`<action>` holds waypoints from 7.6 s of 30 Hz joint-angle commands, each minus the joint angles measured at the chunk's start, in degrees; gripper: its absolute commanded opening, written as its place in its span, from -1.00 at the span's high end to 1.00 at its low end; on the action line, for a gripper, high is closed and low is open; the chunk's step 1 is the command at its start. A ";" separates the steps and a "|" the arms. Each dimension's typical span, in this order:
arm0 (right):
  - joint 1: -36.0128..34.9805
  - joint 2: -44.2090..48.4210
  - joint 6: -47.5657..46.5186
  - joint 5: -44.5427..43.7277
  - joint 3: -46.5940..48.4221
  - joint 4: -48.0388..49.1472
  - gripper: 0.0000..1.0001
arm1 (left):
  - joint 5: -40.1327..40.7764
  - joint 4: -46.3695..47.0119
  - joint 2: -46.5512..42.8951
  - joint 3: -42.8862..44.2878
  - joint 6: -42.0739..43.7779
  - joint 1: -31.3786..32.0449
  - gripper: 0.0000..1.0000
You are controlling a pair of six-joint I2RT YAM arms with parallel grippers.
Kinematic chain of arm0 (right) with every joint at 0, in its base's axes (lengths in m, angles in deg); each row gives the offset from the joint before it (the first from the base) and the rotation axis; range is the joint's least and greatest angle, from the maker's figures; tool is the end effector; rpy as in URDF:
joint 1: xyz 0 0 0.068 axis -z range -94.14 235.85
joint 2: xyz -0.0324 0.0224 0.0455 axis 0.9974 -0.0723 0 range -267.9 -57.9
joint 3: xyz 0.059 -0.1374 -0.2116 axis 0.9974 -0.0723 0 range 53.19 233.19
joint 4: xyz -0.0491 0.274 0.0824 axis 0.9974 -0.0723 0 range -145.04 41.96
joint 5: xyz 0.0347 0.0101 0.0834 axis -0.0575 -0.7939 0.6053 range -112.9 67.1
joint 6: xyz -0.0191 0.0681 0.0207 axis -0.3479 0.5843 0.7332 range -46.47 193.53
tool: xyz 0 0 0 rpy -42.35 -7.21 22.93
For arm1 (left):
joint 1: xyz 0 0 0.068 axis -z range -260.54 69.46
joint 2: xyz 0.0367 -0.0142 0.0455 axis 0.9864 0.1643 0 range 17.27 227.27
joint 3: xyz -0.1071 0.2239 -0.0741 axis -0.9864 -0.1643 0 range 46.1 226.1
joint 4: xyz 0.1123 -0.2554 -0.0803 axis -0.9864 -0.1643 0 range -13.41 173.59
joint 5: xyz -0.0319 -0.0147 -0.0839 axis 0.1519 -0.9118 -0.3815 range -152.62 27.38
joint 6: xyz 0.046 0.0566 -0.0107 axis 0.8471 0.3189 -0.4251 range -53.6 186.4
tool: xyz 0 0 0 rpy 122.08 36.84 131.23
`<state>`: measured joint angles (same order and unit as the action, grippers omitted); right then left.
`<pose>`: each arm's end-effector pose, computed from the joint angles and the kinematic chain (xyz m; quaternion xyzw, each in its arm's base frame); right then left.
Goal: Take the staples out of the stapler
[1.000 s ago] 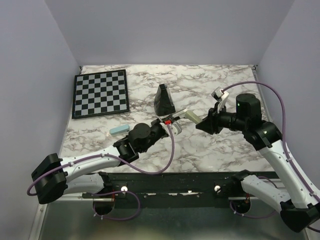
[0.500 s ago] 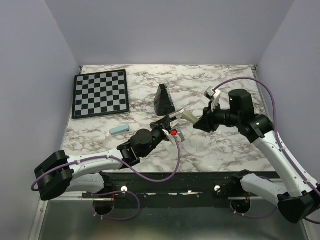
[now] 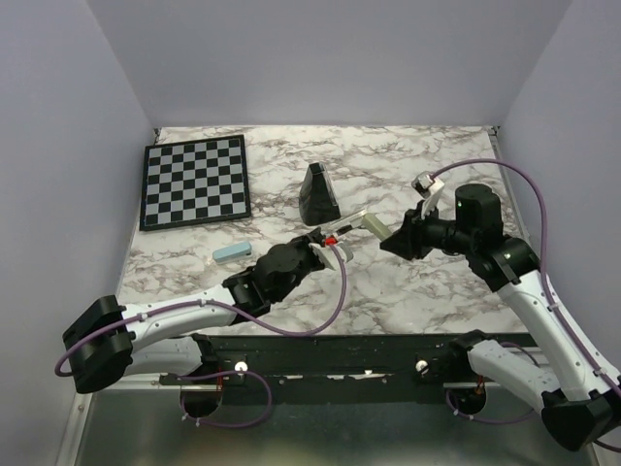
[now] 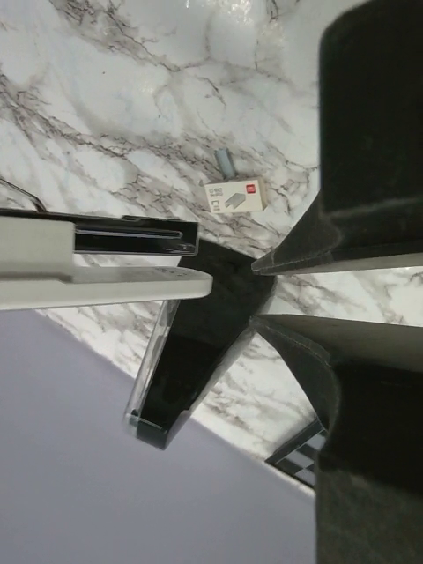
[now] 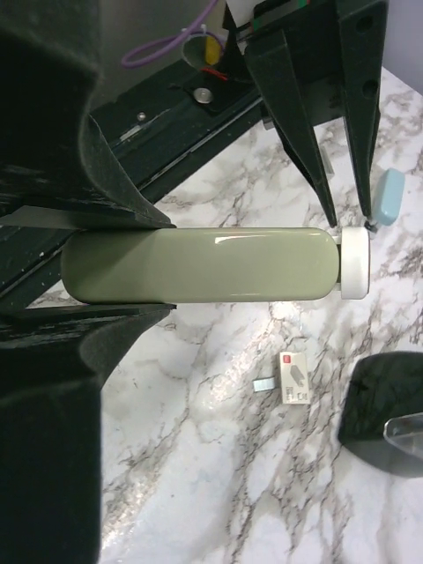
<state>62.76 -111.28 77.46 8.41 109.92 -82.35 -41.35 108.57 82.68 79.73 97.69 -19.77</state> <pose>0.2185 0.1280 0.3249 -0.2706 0.8041 0.3392 0.4064 0.1720 -0.2619 0.2309 0.4438 0.5985 -0.0326 0.6662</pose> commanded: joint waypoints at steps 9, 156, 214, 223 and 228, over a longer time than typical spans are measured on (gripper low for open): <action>0.59 -6.63 8.73 -30.93 4.61 -17.60 0.99 | -3.62 -11.60 -5.19 2.49 -27.24 -0.57 -0.34; 7.62 -5.59 -7.35 -4.95 21.93 -9.03 0.99 | -18.55 -23.21 3.67 14.27 -16.43 -1.80 1.00; -1.86 14.45 35.63 -22.95 -19.46 32.63 -0.31 | -16.36 -27.08 14.31 36.07 -77.25 -3.73 1.00; -6.08 8.39 33.96 -29.71 -16.75 30.80 -0.05 | -16.62 -26.38 15.36 35.63 -78.92 -3.65 1.00; -7.05 9.26 33.08 -34.21 -16.21 29.73 0.66 | -15.65 -25.85 15.10 34.40 -79.80 -3.73 1.00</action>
<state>56.21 -102.43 112.25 -18.63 92.24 -51.05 -56.86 79.12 98.76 114.11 20.03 -24.12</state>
